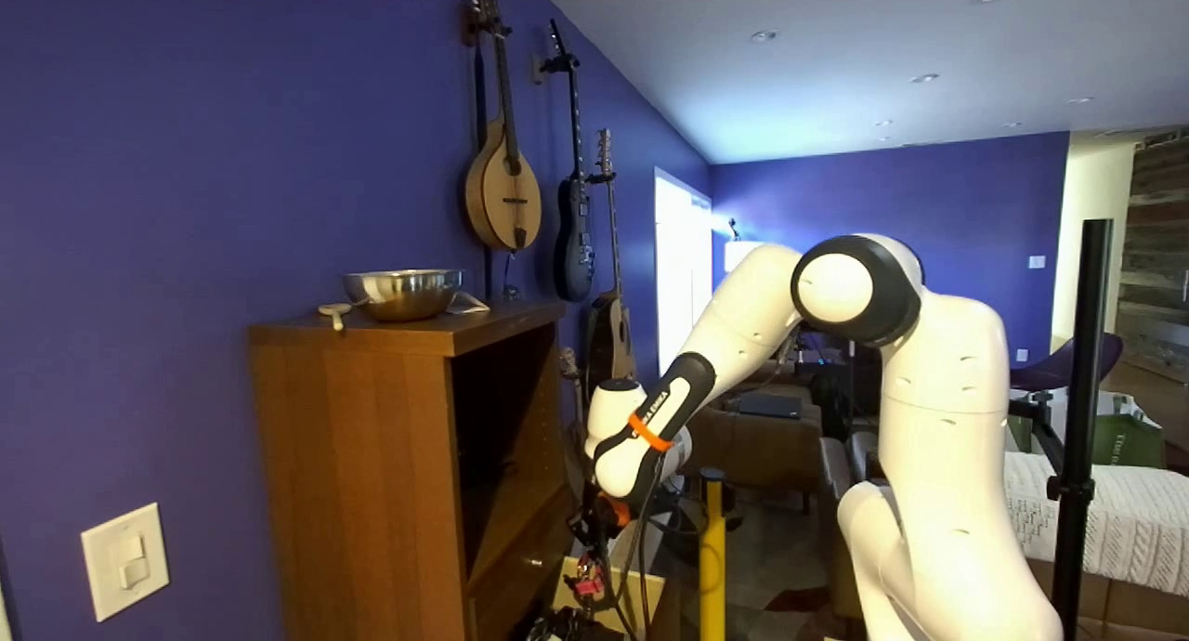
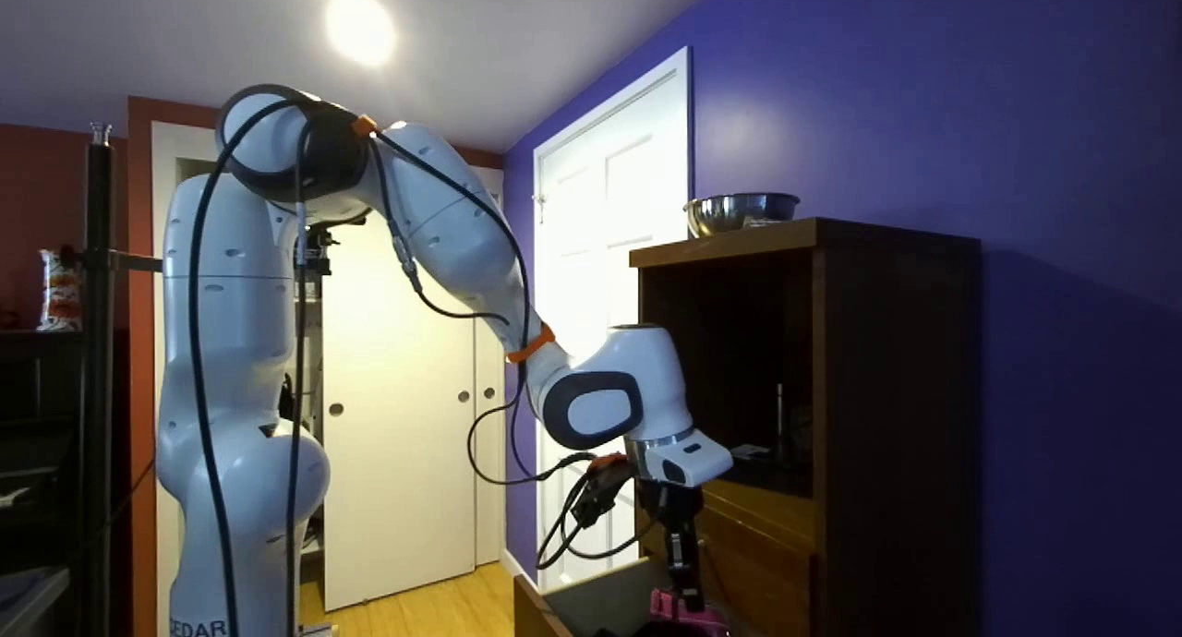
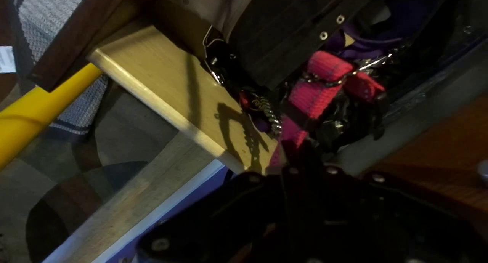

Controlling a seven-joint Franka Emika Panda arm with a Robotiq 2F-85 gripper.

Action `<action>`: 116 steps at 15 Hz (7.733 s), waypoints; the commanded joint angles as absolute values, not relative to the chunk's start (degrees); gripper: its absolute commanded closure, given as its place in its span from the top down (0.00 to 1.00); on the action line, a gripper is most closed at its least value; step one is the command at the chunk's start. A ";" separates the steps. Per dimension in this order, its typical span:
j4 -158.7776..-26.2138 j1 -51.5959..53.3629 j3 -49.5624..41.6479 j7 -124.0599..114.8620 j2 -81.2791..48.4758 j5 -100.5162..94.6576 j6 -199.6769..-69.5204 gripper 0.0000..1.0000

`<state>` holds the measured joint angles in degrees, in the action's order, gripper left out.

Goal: Pick up the chains with the pink straps and put it on the top brown shelf

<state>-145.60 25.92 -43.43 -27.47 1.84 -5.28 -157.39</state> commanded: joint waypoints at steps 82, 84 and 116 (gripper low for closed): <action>-151.42 3.68 -3.06 -25.31 20.88 13.85 -205.23 0.01; -150.25 3.55 -2.99 -25.57 17.57 13.62 -210.71 0.01; -150.31 0.18 -0.96 -9.83 7.54 12.55 -201.18 0.01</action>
<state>-148.58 0.32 -1.62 -10.60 4.64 13.73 -204.06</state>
